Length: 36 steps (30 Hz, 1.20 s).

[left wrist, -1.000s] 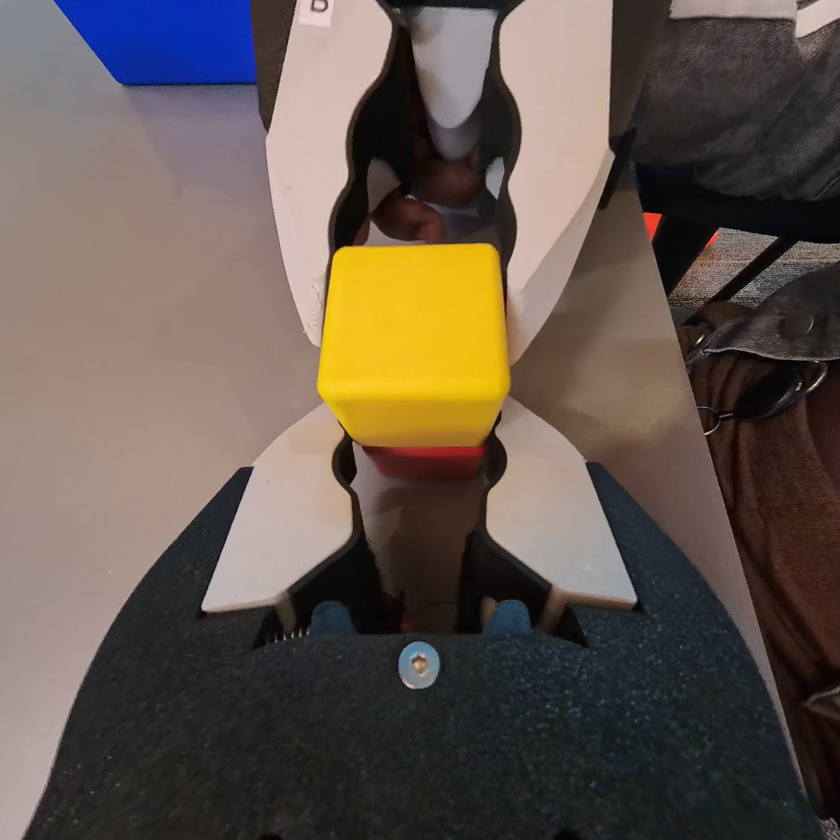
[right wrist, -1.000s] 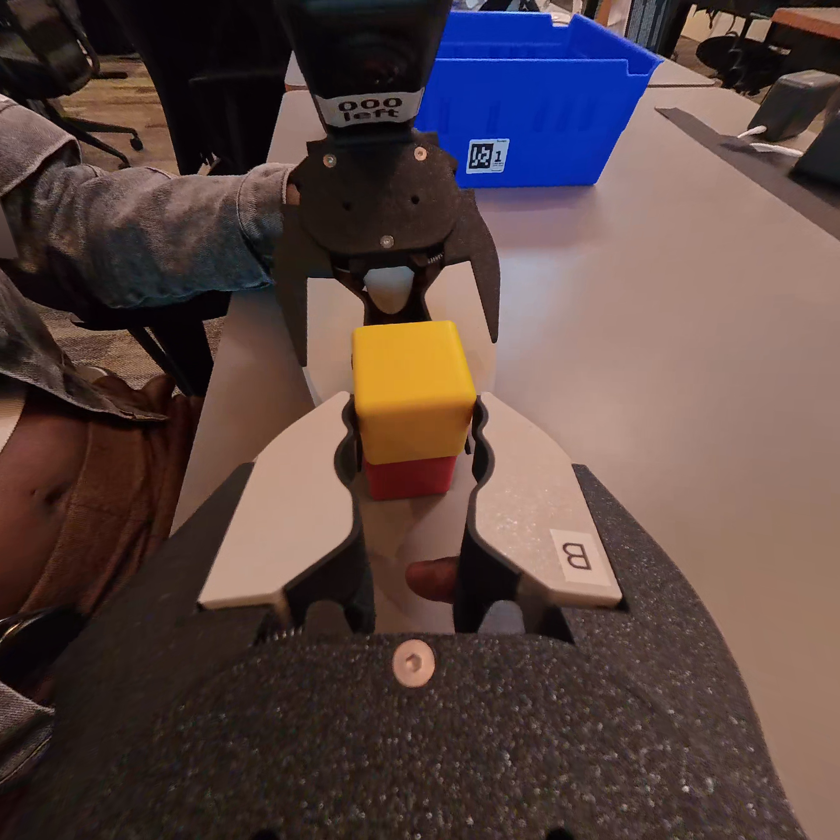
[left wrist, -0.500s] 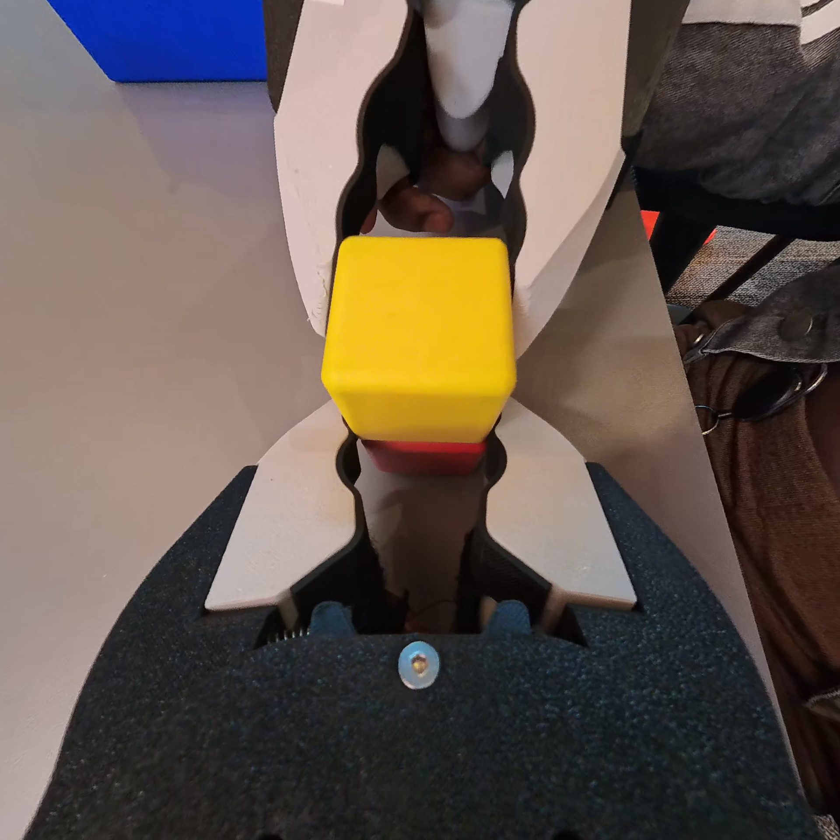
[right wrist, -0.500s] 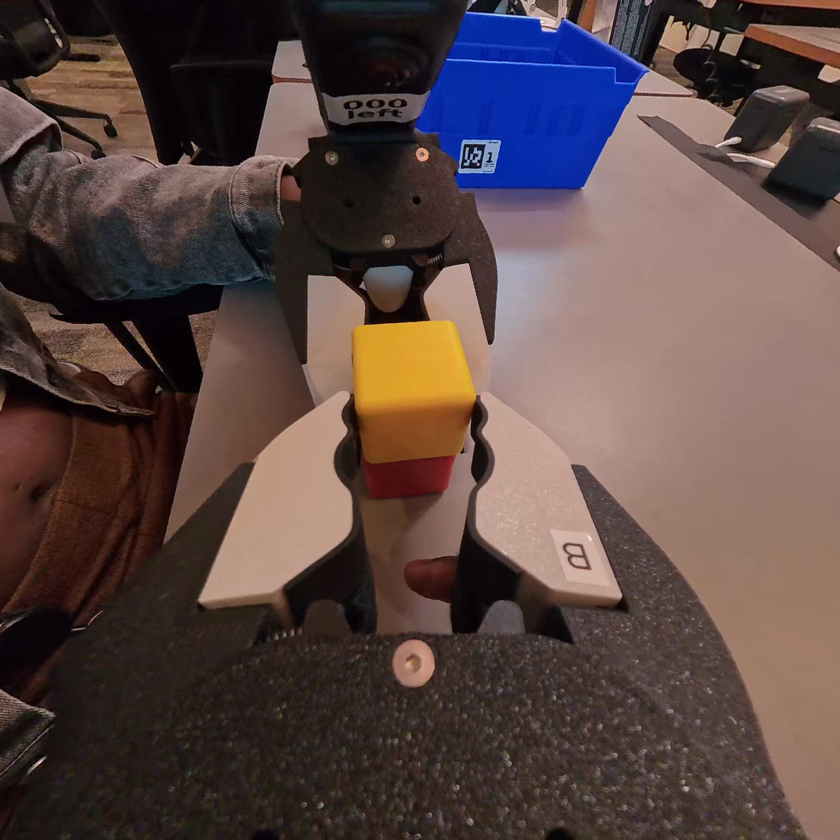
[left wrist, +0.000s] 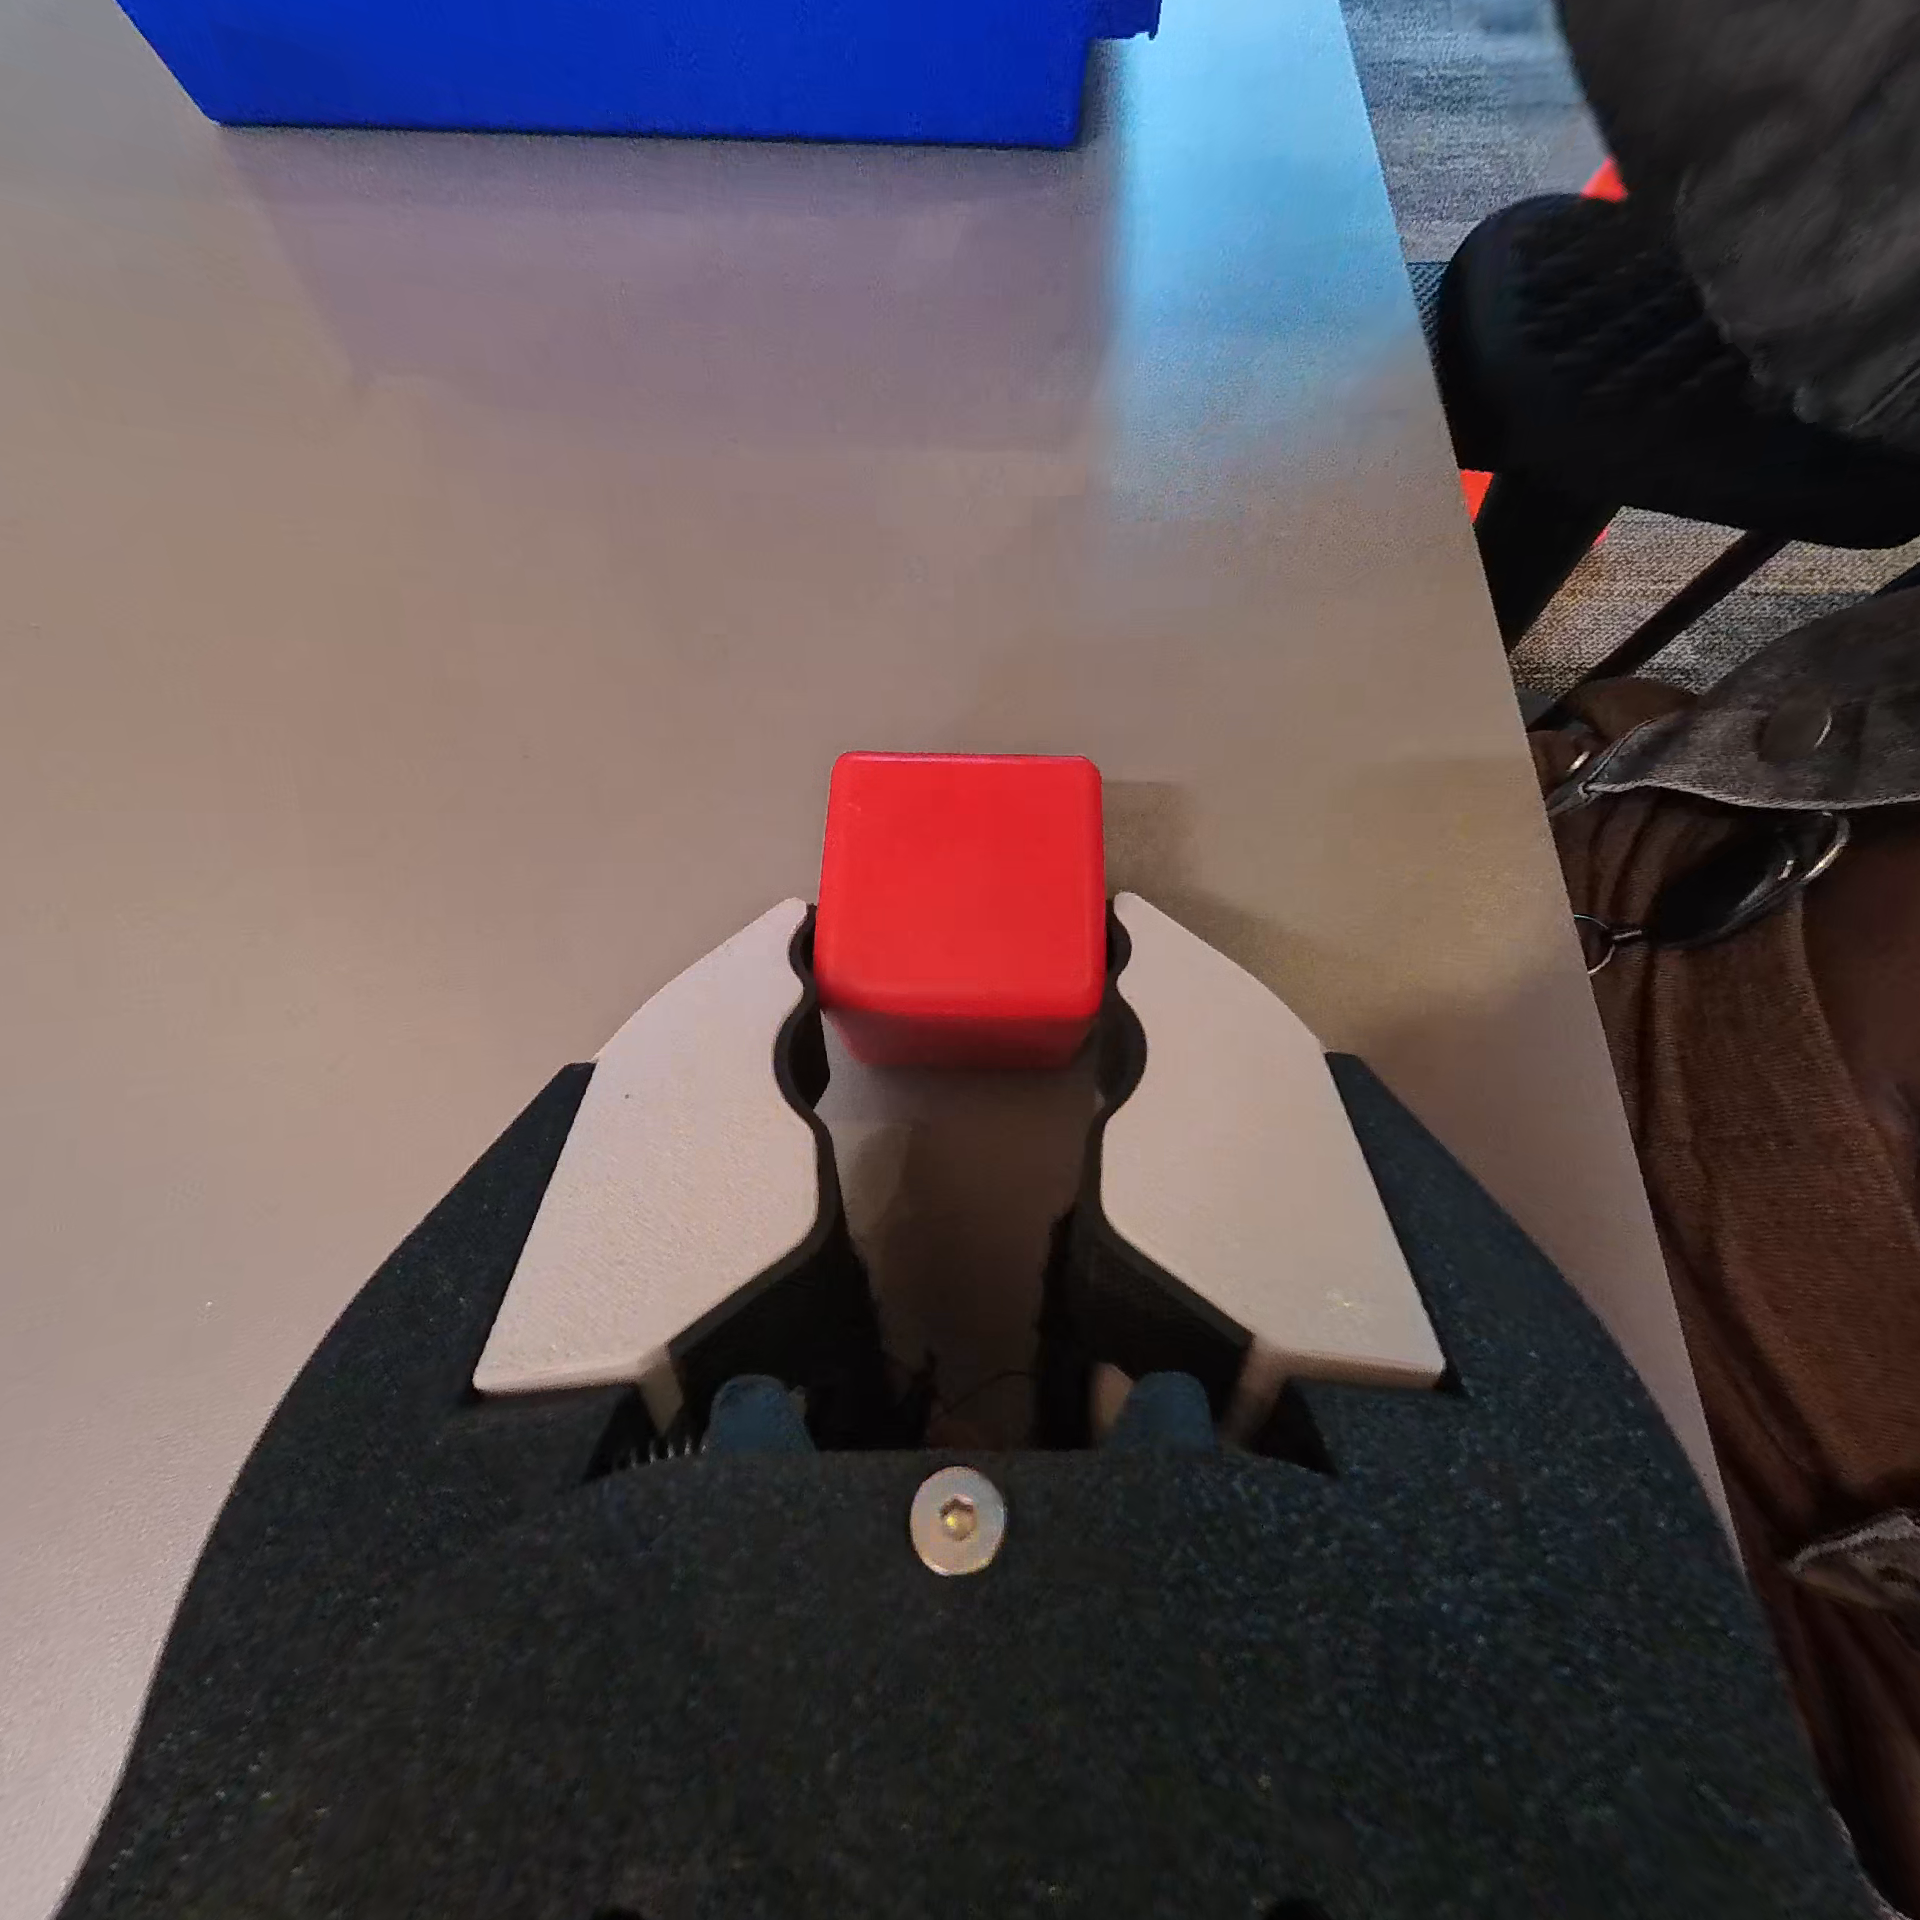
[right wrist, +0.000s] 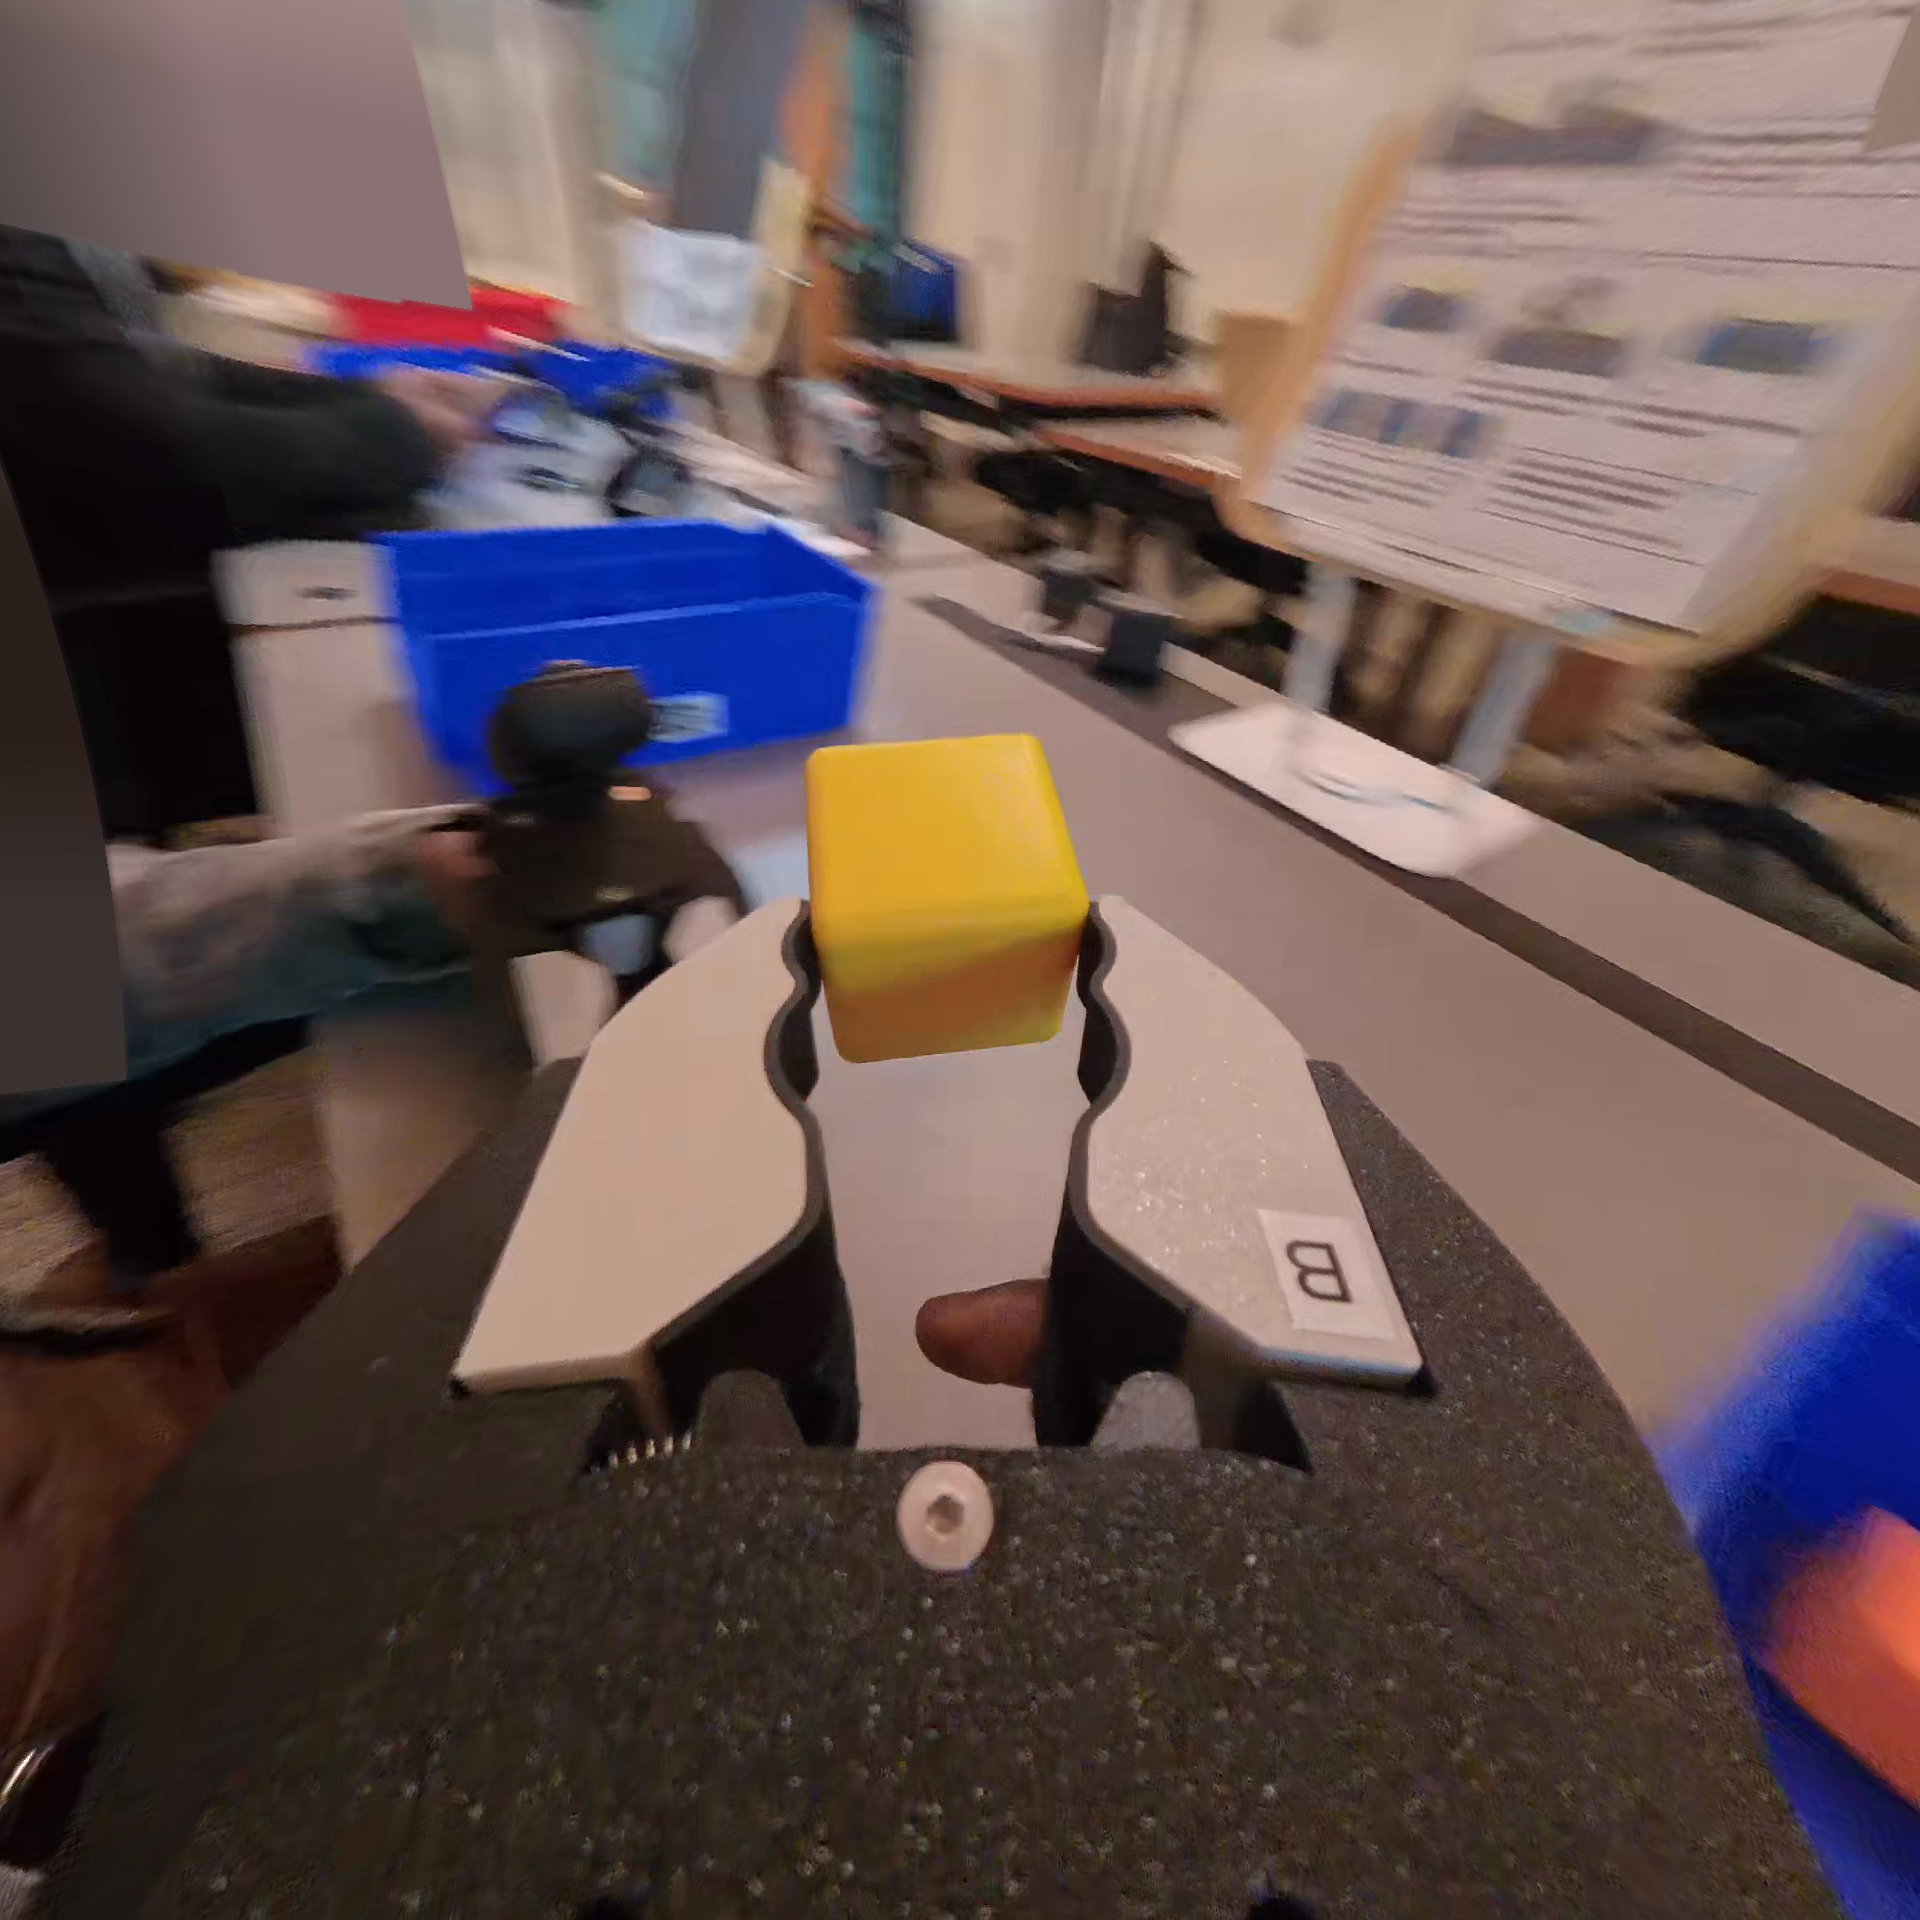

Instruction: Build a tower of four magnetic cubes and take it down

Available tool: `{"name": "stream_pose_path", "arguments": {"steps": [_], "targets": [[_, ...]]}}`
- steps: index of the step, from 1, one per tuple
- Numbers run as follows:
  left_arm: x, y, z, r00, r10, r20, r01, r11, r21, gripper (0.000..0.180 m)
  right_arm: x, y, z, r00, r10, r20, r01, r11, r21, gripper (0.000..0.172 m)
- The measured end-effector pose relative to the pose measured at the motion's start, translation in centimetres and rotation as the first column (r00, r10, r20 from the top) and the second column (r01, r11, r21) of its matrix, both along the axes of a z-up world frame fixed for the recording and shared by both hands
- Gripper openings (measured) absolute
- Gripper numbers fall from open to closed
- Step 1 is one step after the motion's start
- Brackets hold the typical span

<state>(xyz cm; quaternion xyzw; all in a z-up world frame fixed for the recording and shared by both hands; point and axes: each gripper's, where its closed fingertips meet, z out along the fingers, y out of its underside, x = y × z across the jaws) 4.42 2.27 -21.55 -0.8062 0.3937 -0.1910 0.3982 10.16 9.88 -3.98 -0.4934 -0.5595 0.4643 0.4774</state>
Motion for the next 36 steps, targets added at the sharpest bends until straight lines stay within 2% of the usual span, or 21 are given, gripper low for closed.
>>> {"name": "stream_pose_path", "arguments": {"steps": [2,4,7,9,11,15,18,22,31,36], "targets": [[0.0,0.0,0.0,1.0,0.0,0.0,0.0,1.0,0.001,0.049,2.8,4.2,1.6,0.961,-0.265,0.08,0.264,0.964,0.033,0.048],[0.0,0.0,0.0,1.0,0.0,-0.001,0.0,1.0,0.001,0.049,6.2,8.0,2.4,0.858,-0.489,0.157,0.486,0.872,0.059,0.048],[0.0,0.0,0.0,1.0,0.0,-0.001,0.0,1.0,0.001,0.049,10.7,12.2,0.7,0.676,-0.669,0.31,0.688,0.723,0.06,0.048],[0.0,0.0,0.0,1.0,0.0,-0.001,0.0,1.0,0.001,0.049,13.1,14.0,-2.0,0.544,-0.716,0.437,0.766,0.636,0.089,0.048],[0.0,0.0,0.0,1.0,0.0,0.0,0.0,1.0,0.0,0.049,14.4,15.2,-4.8,0.444,-0.712,0.544,0.801,0.587,0.115,0.048],[0.0,0.0,0.0,1.0,0.0,0.0,0.0,1.0,0.001,0.049,15.3,16.2,-9.8,0.332,-0.645,0.688,0.815,0.564,0.135,0.049],[0.0,0.0,0.0,1.0,-0.001,0.0,0.001,1.0,0.001,0.049,15.7,16.6,-12.1,0.291,-0.617,0.731,0.828,0.545,0.13,0.049],[0.0,0.0,-0.1,1.0,-0.002,0.0,0.002,1.0,0.0,0.049,15.7,16.8,-13.9,0.276,-0.592,0.757,0.831,0.543,0.122,0.049],[0.0,0.1,-0.1,1.0,-0.002,0.0,0.002,1.0,0.0,0.049,15.0,18.0,-16.1,0.258,-0.576,0.776,0.837,0.534,0.118,0.049],[0.0,0.1,-0.1,1.0,-0.002,0.0,0.002,1.0,0.001,0.049,15.4,18.0,-15.5,0.265,-0.593,0.76,0.847,0.52,0.111,0.053]]}}
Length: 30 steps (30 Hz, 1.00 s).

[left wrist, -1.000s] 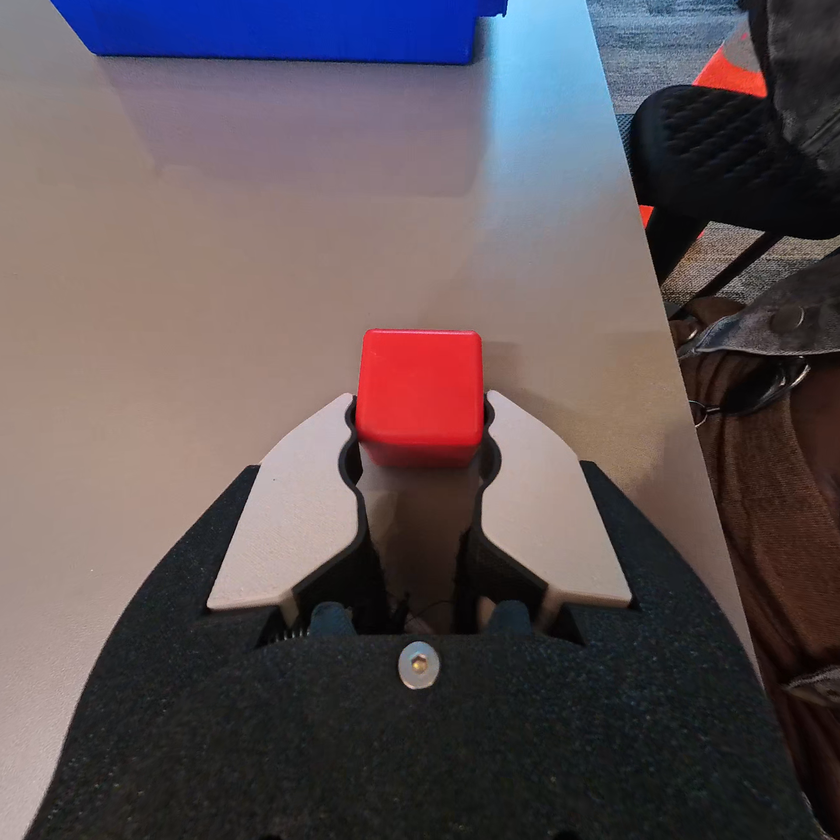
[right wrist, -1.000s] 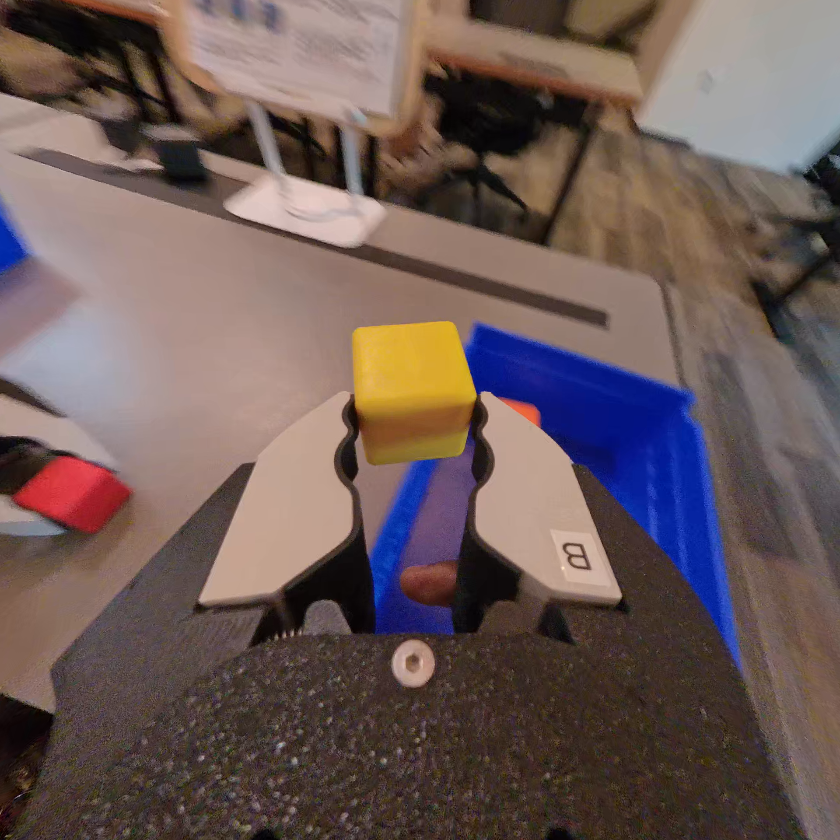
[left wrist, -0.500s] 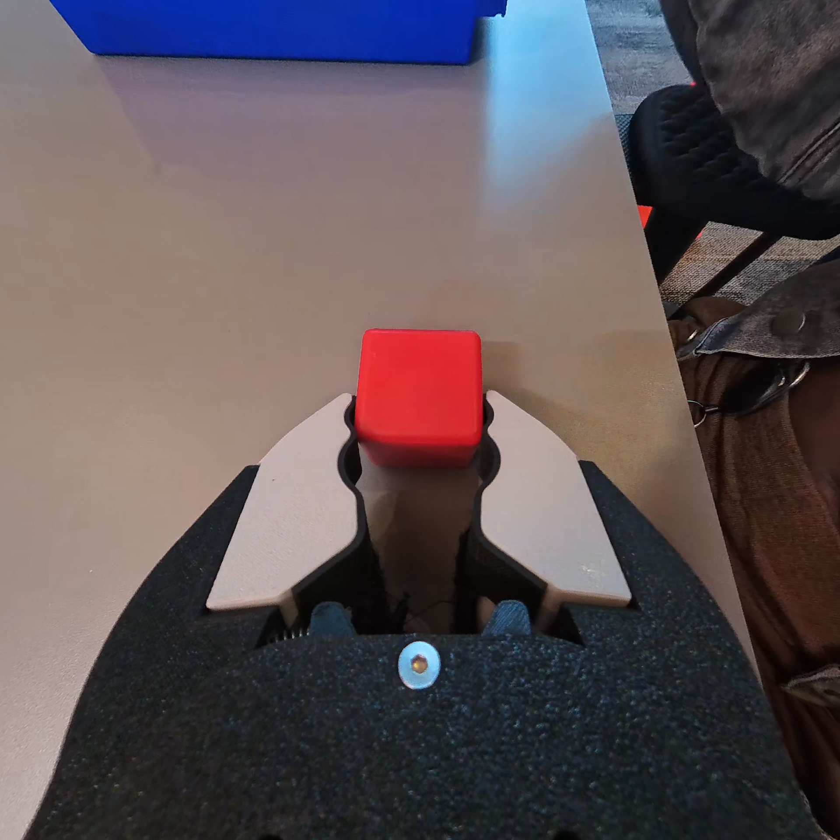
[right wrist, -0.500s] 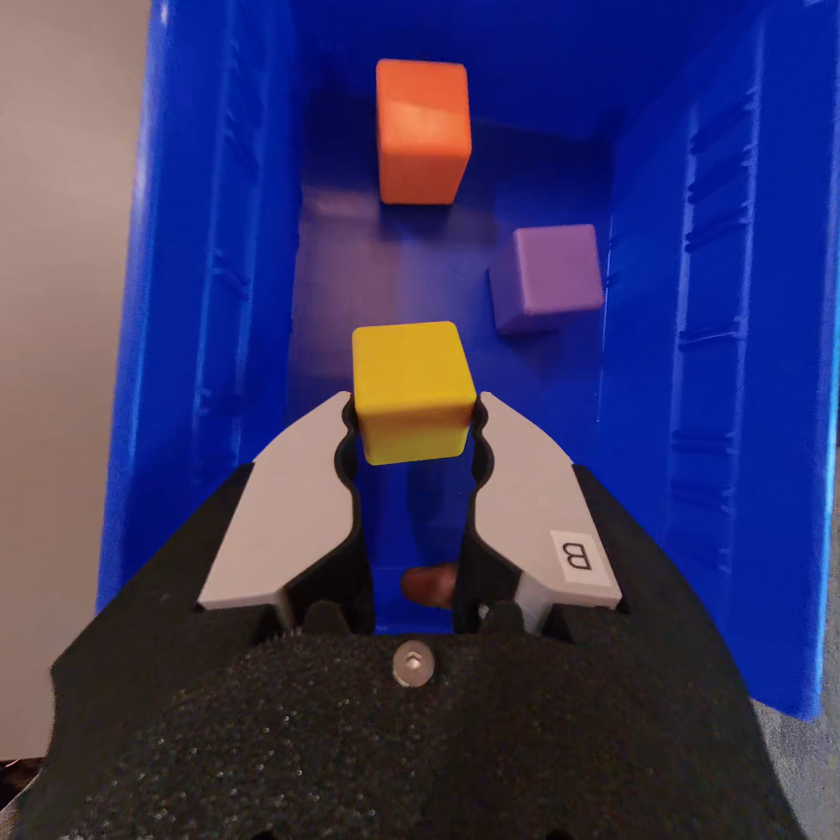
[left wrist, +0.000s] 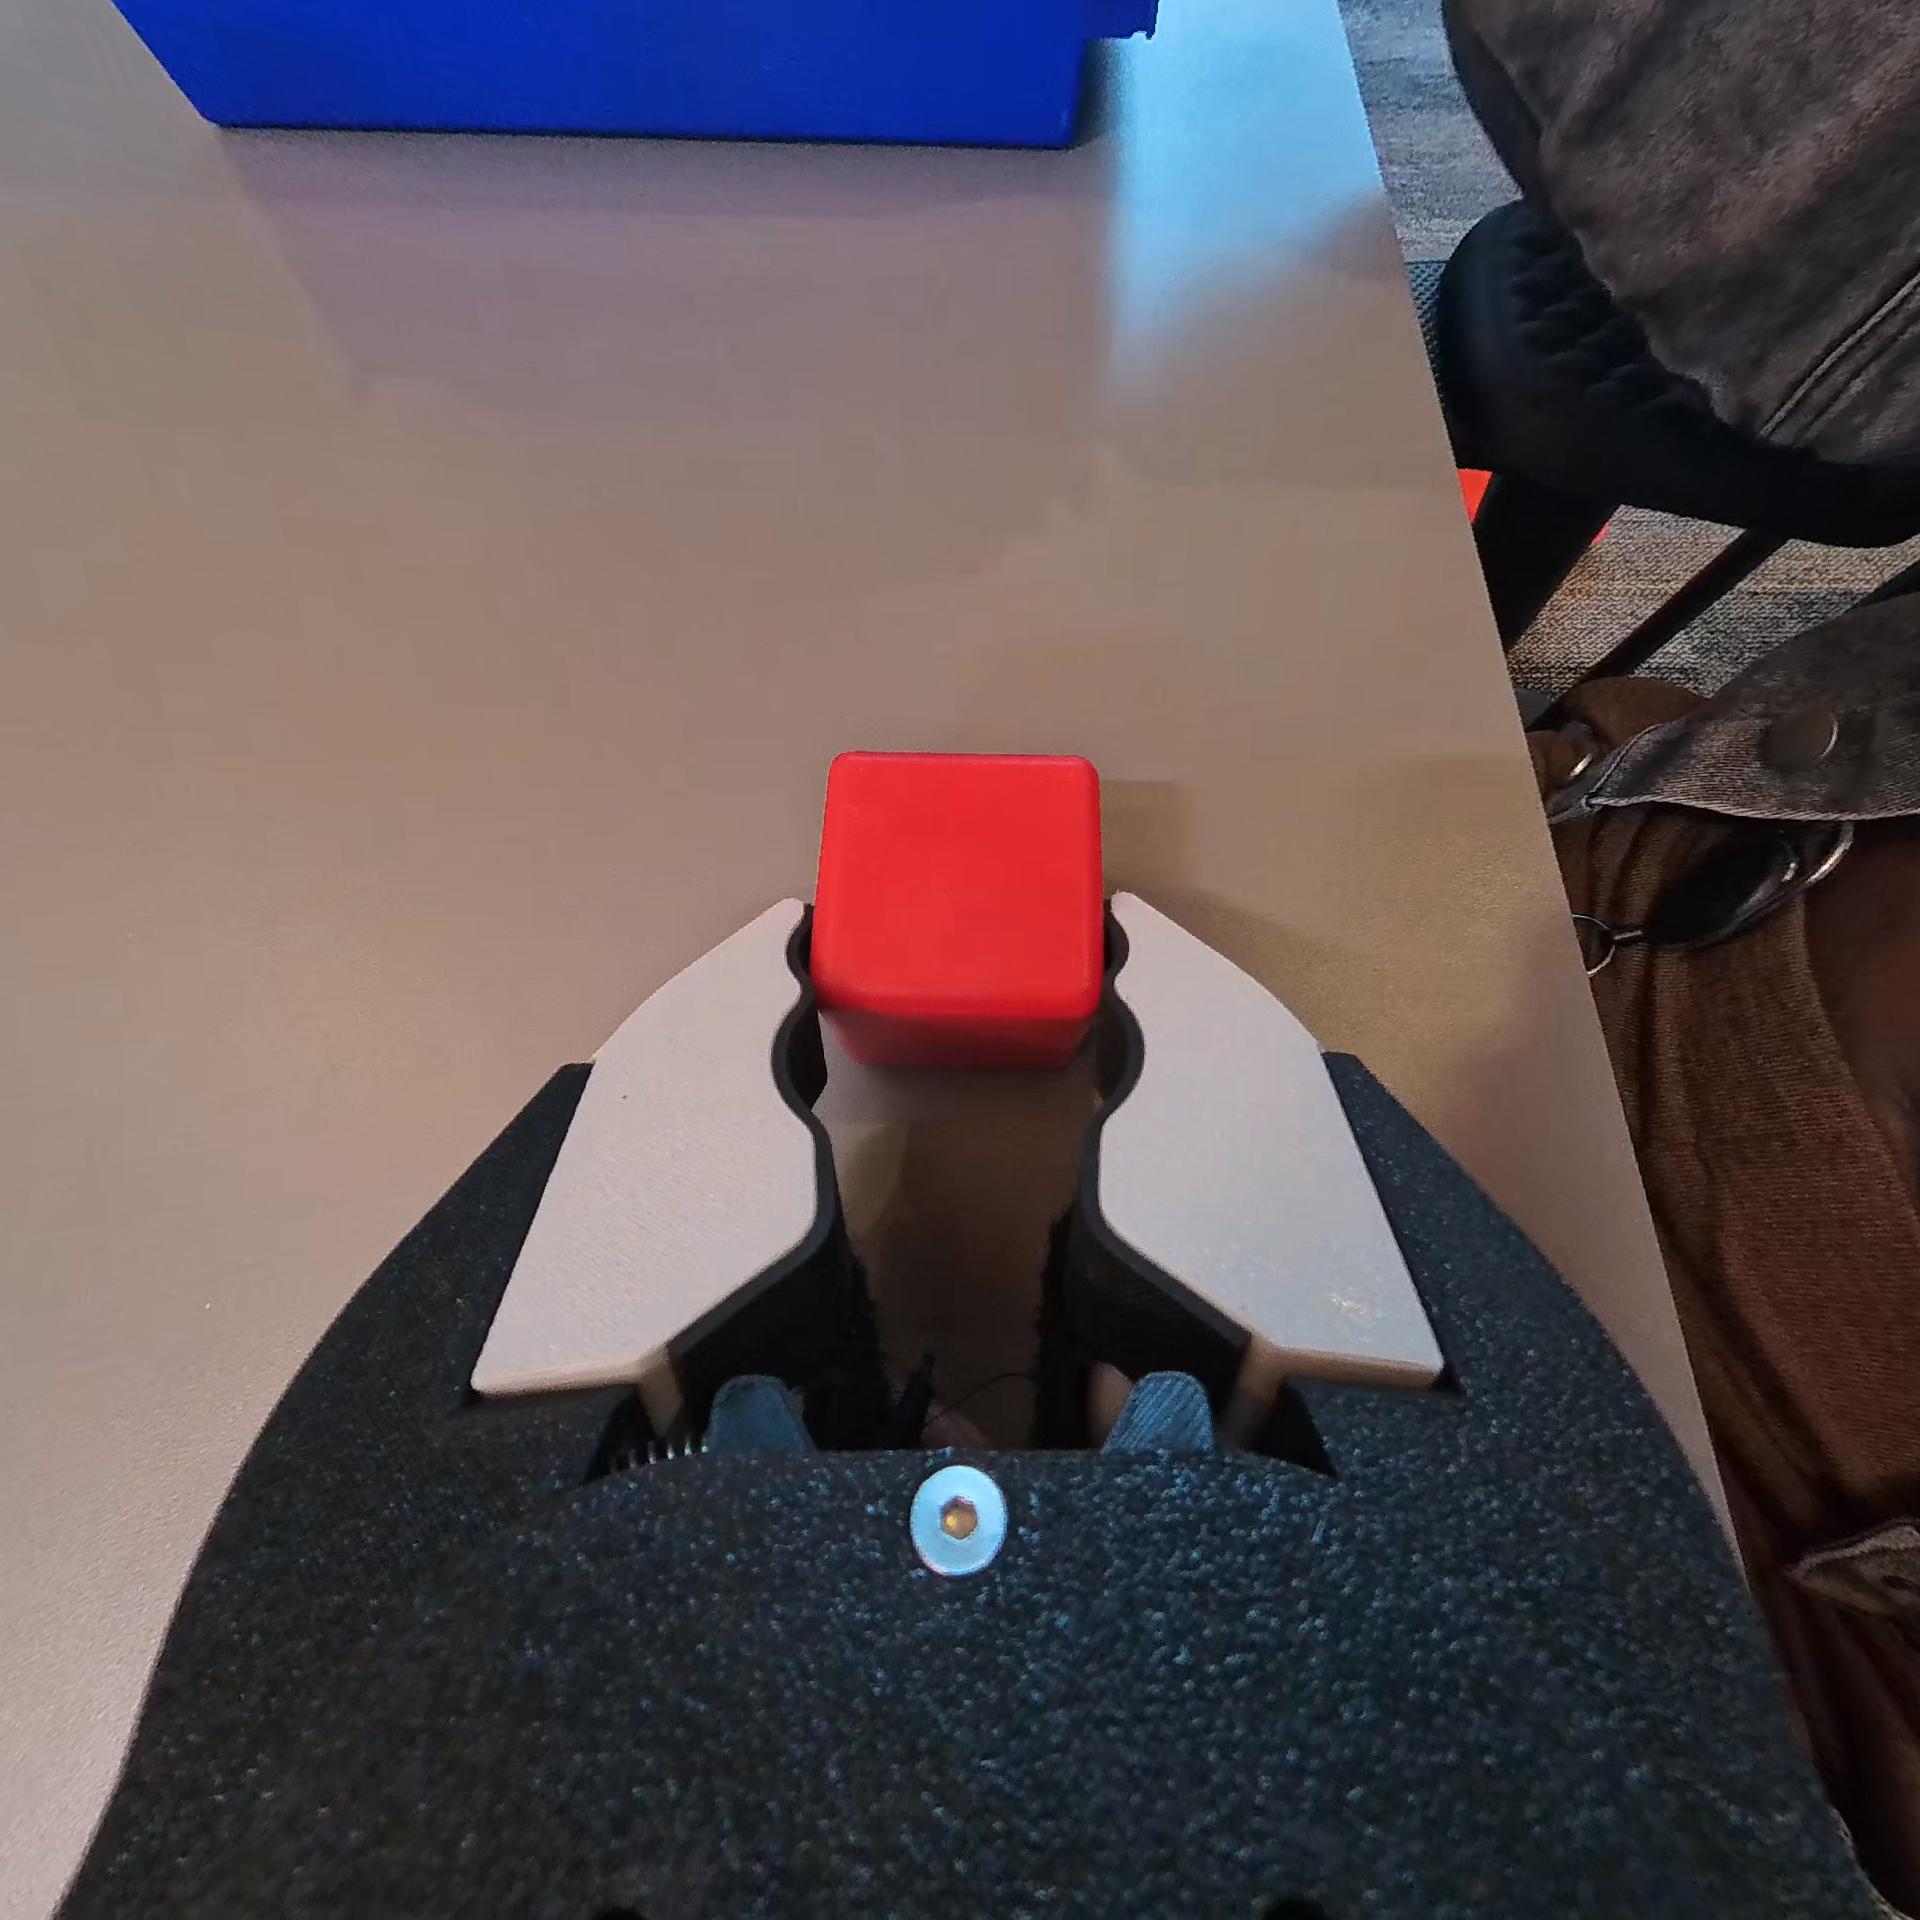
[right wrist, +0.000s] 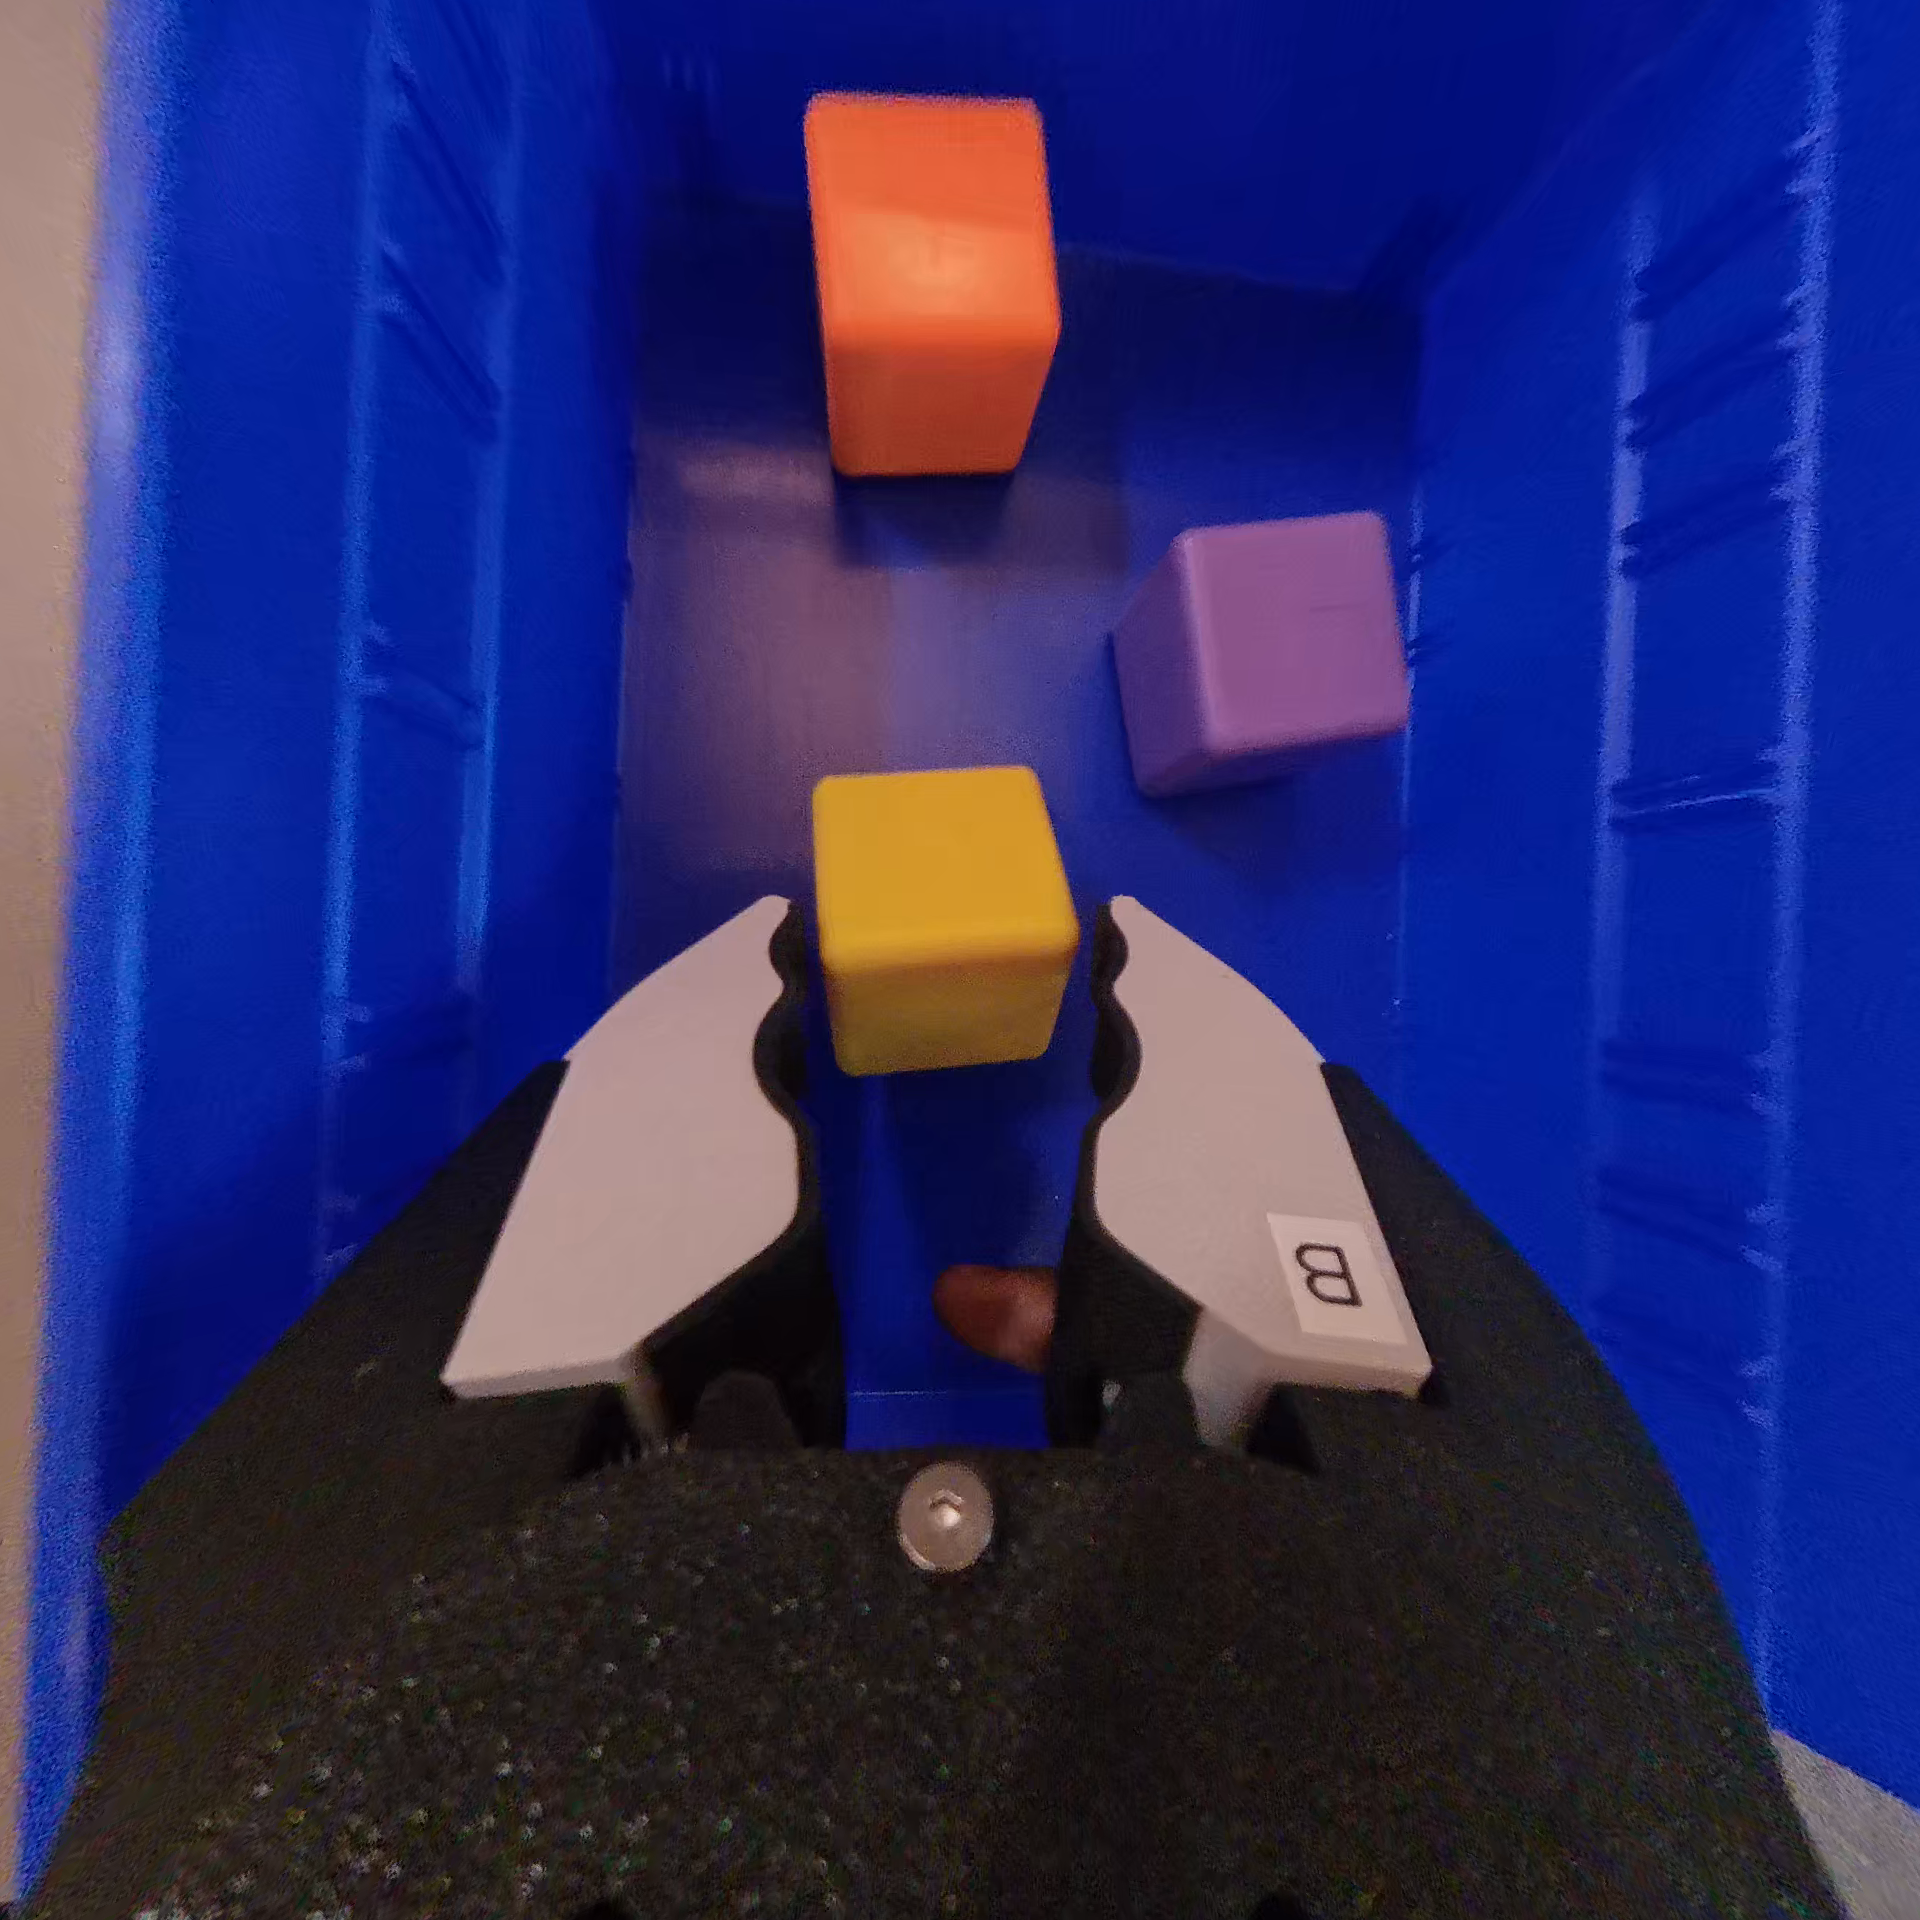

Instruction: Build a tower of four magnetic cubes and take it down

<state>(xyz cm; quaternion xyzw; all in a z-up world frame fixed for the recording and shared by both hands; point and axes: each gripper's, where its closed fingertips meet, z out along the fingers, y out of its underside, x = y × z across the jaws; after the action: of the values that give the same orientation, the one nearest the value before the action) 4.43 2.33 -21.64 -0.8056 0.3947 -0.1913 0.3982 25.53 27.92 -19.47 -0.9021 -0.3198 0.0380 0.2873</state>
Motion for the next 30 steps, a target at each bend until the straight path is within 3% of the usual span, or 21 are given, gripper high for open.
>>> {"name": "stream_pose_path", "arguments": {"steps": [3,5,7,9,12,14,16,18,22,26,30], "targets": [[0.0,0.0,0.0,1.0,0.0,0.0,0.0,1.0,0.0,0.049,-0.1,0.5,3.3,0.994,-0.024,-0.106,0.037,0.992,0.124,0.064],[0.0,0.0,0.0,1.0,0.0,0.0,0.0,1.0,0.0,0.049,-0.5,0.7,7.1,0.979,-0.01,-0.204,0.067,0.959,0.275,0.071],[0.0,0.0,0.0,1.0,-0.001,0.001,0.001,1.0,-0.001,0.049,-2.1,-0.3,11.8,0.939,0.1,-0.329,0.057,0.898,0.437,0.083],[0.0,0.0,0.0,1.0,-0.001,0.001,0.001,1.0,-0.001,0.049,-5.4,-3.3,16.1,0.841,0.332,-0.428,-0.035,0.822,0.568,0.09],[0.0,0.0,0.0,1.0,-0.002,0.001,0.002,1.0,-0.006,0.051,-11.0,-10.8,19.1,0.577,0.677,-0.457,-0.284,0.69,0.665,0.092],[0.1,-0.1,-0.1,1.0,-0.015,0.003,0.015,1.0,-0.015,0.085,-14.0,-16.1,18.3,0.373,0.825,-0.425,-0.488,0.564,0.666,0.094],[0.1,-0.1,0.9,0.998,-0.012,0.063,0.01,1.0,0.019,0.113,-15.9,-20.7,15.8,0.192,0.902,-0.386,-0.679,0.406,0.612,0.093],[0.1,0.0,3.1,0.981,-0.013,0.193,-0.004,0.996,0.091,0.13,-17.4,-23.4,12.4,0.095,0.938,-0.333,-0.8,0.271,0.535,0.093],[-0.8,-0.1,7.2,0.921,-0.032,0.387,-0.056,0.975,0.213,0.143,-19.7,-26.5,6.2,-0.011,0.956,-0.292,-0.932,0.096,0.35,0.084],[-1.0,-0.2,7.7,0.919,-0.042,0.392,-0.06,0.967,0.246,0.145,-21.6,-26.6,1.6,-0.006,0.973,-0.232,-0.978,0.042,0.203,0.076],[-0.8,-0.2,7.2,0.929,-0.045,0.367,-0.047,0.97,0.238,0.145,-22.6,-26.5,-0.8,-0.01,0.985,-0.174,-0.991,0.014,0.132,0.07]]}}
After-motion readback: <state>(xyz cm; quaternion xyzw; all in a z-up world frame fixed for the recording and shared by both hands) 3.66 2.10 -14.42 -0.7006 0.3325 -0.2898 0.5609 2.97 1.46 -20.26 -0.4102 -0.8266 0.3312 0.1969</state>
